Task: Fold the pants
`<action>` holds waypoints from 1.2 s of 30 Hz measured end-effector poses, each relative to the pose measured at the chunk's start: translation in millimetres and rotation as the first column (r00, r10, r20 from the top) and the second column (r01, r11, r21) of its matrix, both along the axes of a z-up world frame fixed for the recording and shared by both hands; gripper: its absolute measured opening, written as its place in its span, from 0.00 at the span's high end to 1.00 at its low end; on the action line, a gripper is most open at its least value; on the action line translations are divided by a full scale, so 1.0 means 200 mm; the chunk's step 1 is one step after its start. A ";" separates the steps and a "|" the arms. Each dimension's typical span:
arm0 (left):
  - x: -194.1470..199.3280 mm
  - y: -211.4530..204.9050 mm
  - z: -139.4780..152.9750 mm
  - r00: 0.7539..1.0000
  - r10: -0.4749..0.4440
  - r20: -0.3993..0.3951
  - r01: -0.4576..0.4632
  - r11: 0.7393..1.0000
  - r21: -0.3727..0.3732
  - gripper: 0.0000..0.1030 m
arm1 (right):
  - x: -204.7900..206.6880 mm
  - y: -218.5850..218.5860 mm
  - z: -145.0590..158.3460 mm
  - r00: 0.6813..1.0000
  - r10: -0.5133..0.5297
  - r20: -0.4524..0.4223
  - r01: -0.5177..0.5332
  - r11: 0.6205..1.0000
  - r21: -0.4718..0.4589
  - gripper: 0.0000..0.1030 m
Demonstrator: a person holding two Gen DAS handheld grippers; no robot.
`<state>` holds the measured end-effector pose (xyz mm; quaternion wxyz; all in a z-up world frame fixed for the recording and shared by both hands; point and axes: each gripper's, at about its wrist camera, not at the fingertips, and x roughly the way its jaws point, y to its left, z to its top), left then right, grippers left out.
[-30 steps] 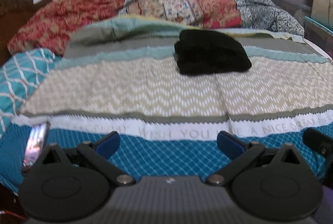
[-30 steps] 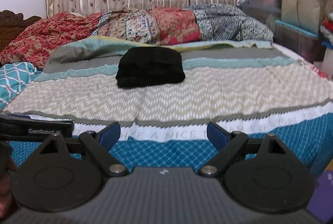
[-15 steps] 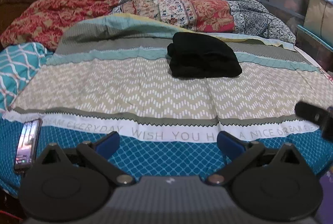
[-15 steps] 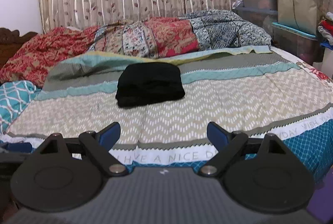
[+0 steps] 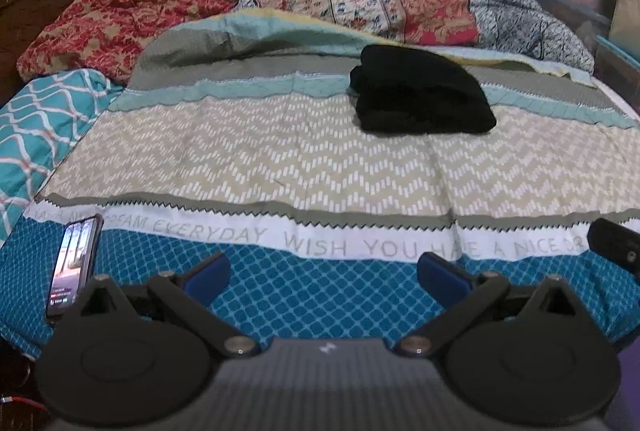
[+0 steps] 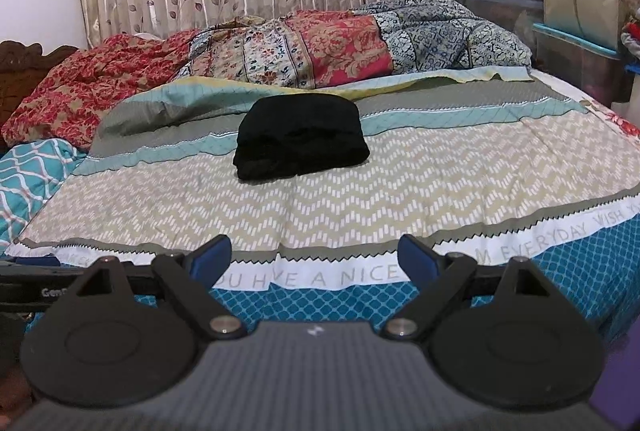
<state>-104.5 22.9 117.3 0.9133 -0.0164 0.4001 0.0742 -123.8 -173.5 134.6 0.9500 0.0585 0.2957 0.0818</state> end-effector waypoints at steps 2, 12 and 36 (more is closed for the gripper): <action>0.01 -0.01 -0.01 1.000 -0.001 -0.014 0.001 1.000 0.007 0.00 | 0.00 0.00 -0.01 1.000 0.003 -0.007 -0.003 1.000 0.002 0.11; 0.03 -0.04 -0.05 0.997 -0.006 -0.076 0.008 0.999 0.034 0.00 | 0.00 -0.03 -0.03 0.999 0.003 -0.035 -0.002 0.999 0.038 0.11; 0.03 -0.12 -0.06 0.995 -0.055 -0.077 0.065 0.990 0.124 0.00 | 0.00 -0.06 -0.06 0.999 -0.002 -0.054 0.005 0.998 0.066 0.11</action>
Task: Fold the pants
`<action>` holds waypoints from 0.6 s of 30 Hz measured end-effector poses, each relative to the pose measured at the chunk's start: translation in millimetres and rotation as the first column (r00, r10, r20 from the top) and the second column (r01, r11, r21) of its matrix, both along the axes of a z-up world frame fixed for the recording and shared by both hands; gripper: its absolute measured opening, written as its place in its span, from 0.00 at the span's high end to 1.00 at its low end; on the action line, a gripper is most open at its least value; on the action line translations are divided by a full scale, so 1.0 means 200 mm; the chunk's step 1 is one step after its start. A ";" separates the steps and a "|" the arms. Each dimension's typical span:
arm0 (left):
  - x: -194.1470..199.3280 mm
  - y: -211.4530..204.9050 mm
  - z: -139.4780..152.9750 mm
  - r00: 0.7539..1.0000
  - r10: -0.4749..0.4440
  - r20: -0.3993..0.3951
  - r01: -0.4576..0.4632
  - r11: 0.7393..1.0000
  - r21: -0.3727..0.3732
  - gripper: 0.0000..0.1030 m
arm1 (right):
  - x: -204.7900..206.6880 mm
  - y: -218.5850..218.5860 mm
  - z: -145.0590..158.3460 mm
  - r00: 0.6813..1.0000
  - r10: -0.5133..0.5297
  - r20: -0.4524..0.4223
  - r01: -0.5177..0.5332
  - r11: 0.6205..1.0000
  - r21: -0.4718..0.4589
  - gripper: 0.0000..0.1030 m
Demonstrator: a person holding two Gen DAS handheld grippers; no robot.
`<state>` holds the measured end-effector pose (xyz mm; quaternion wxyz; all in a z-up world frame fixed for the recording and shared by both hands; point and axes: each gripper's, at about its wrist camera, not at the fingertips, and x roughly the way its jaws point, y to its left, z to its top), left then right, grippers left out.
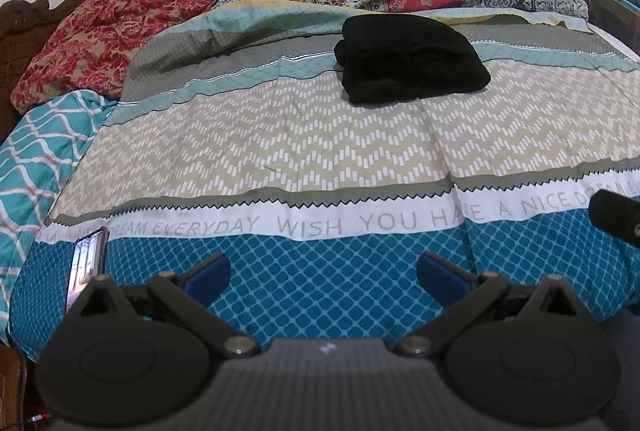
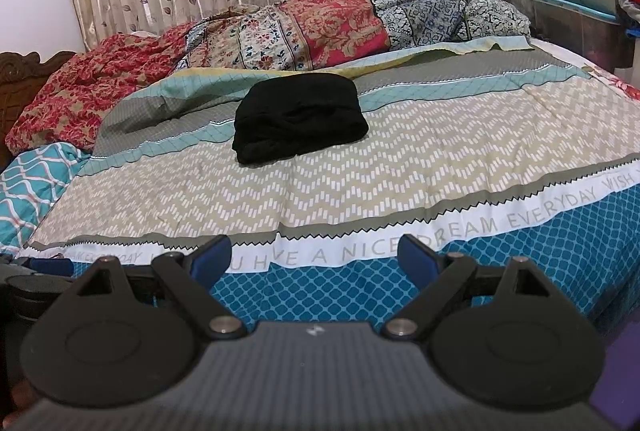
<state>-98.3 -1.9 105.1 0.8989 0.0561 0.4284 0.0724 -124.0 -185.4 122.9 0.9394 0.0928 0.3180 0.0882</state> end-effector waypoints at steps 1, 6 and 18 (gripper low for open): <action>0.00 0.00 0.00 1.000 -0.002 -0.002 0.002 1.000 0.002 0.00 | 0.00 0.00 0.00 1.000 0.000 -0.002 0.000 1.000 0.001 0.11; 0.00 0.01 -0.02 1.000 0.002 -0.029 -0.002 1.000 -0.013 0.00 | 0.00 0.00 0.00 1.000 0.002 -0.004 -0.002 1.000 0.001 0.11; 0.03 0.02 -0.11 0.990 0.012 -0.141 -0.023 0.997 -0.072 0.00 | 0.01 0.00 -0.02 1.000 0.006 -0.022 -0.006 1.000 0.004 0.11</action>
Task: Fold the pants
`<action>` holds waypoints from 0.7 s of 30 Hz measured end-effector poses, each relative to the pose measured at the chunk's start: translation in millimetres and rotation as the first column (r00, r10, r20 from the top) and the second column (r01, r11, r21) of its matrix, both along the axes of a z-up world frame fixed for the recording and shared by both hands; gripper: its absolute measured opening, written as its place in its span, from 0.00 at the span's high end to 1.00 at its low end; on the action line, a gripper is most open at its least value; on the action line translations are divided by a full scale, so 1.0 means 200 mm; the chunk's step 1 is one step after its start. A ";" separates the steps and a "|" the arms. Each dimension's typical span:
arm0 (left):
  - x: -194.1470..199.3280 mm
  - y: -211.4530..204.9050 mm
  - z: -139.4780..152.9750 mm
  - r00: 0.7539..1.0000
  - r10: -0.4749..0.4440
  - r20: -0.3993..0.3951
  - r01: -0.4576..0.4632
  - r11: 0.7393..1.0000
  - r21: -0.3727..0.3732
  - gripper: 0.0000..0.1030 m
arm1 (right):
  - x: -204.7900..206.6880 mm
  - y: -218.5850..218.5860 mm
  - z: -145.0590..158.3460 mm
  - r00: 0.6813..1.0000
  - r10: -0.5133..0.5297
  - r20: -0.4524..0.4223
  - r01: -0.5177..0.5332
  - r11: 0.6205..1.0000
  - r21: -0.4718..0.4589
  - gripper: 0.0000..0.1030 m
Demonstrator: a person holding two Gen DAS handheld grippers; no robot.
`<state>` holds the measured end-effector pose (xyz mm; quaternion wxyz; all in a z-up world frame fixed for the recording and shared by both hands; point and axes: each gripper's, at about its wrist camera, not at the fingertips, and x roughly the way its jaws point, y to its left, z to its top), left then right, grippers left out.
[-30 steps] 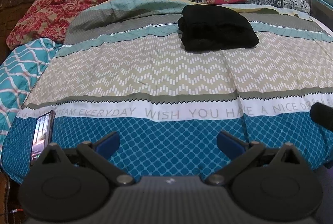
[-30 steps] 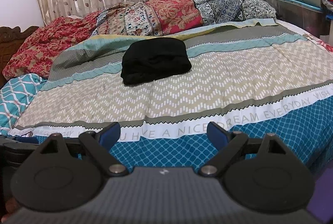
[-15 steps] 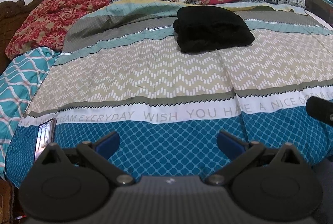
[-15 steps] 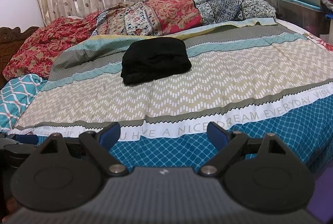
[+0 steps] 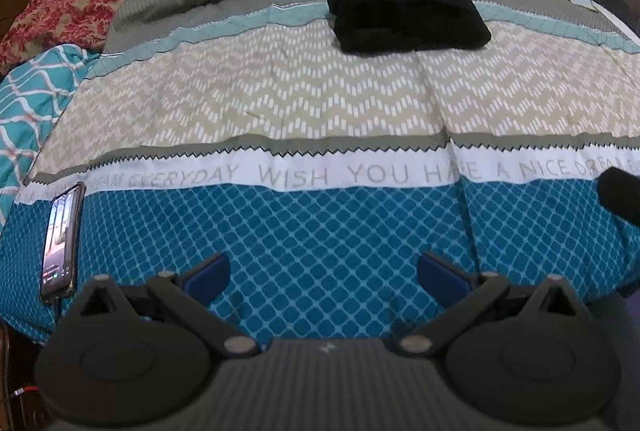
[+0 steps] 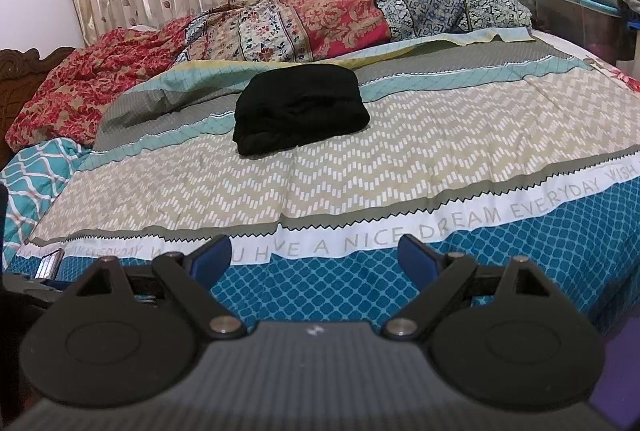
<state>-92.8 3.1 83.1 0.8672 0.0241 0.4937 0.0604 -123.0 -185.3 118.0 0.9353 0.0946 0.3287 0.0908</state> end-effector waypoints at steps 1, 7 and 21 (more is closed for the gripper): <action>0.00 0.00 0.00 1.000 -0.001 -0.003 0.001 1.000 0.002 0.00 | 0.00 0.00 0.00 1.000 0.000 -0.001 0.000 1.000 0.001 0.11; 0.01 -0.01 -0.02 1.000 -0.003 -0.018 0.003 1.000 0.012 0.00 | 0.01 -0.01 -0.01 1.000 0.000 -0.012 0.000 1.000 0.007 0.11; 0.01 -0.03 0.00 1.000 -0.014 -0.012 0.014 0.999 0.042 0.00 | 0.01 -0.02 -0.01 1.000 0.001 -0.017 -0.001 1.000 0.012 0.11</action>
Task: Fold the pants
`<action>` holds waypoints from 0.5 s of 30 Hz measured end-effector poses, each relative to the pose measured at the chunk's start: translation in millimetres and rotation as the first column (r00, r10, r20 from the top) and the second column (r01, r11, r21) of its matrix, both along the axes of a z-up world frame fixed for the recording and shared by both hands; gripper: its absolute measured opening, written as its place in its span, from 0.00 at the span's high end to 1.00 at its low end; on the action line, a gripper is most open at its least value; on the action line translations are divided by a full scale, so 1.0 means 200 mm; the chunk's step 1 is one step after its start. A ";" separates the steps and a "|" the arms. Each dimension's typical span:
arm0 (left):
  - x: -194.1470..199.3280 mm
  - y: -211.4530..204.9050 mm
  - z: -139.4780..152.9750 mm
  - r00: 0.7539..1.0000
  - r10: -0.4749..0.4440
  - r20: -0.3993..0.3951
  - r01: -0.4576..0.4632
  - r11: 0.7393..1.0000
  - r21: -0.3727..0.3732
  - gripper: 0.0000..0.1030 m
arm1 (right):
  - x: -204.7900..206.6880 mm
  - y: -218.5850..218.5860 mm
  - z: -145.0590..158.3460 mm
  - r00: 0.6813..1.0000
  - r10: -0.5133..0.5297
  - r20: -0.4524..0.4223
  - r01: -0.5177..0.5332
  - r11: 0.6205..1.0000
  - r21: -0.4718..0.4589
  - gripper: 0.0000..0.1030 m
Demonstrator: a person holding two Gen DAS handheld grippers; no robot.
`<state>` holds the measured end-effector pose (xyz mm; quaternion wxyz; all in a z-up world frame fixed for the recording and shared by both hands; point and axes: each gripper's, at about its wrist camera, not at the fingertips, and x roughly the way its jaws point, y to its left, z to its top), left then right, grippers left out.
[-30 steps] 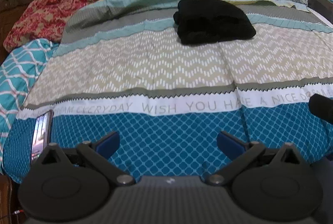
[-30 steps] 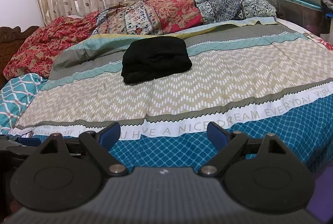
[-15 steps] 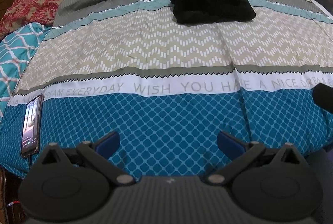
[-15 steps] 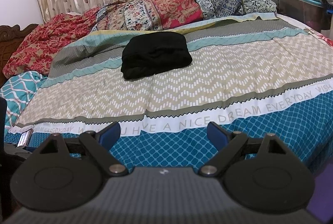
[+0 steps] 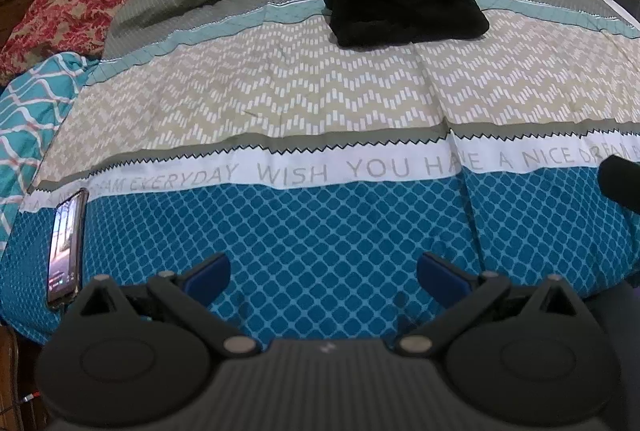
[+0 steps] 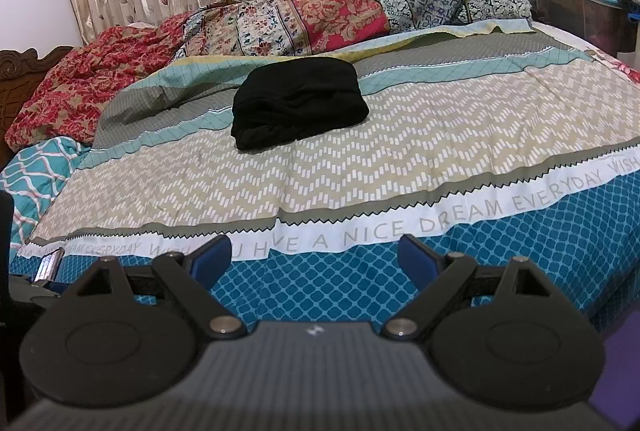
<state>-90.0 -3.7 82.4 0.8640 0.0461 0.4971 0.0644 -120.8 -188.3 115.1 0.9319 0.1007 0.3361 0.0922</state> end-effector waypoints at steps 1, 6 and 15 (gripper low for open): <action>0.00 0.00 0.00 1.000 0.000 0.002 0.000 1.000 0.003 0.00 | 0.00 0.00 0.00 1.000 0.000 0.000 0.000 1.000 0.000 0.11; 0.00 0.00 0.00 1.000 0.007 0.004 -0.007 1.000 0.013 0.00 | 0.00 0.00 0.00 1.000 0.001 -0.003 -0.001 1.000 0.001 0.11; 0.01 0.02 -0.01 1.000 0.018 -0.002 -0.018 1.000 0.017 0.00 | 0.01 -0.01 -0.01 1.000 -0.001 -0.012 0.001 1.000 0.007 0.11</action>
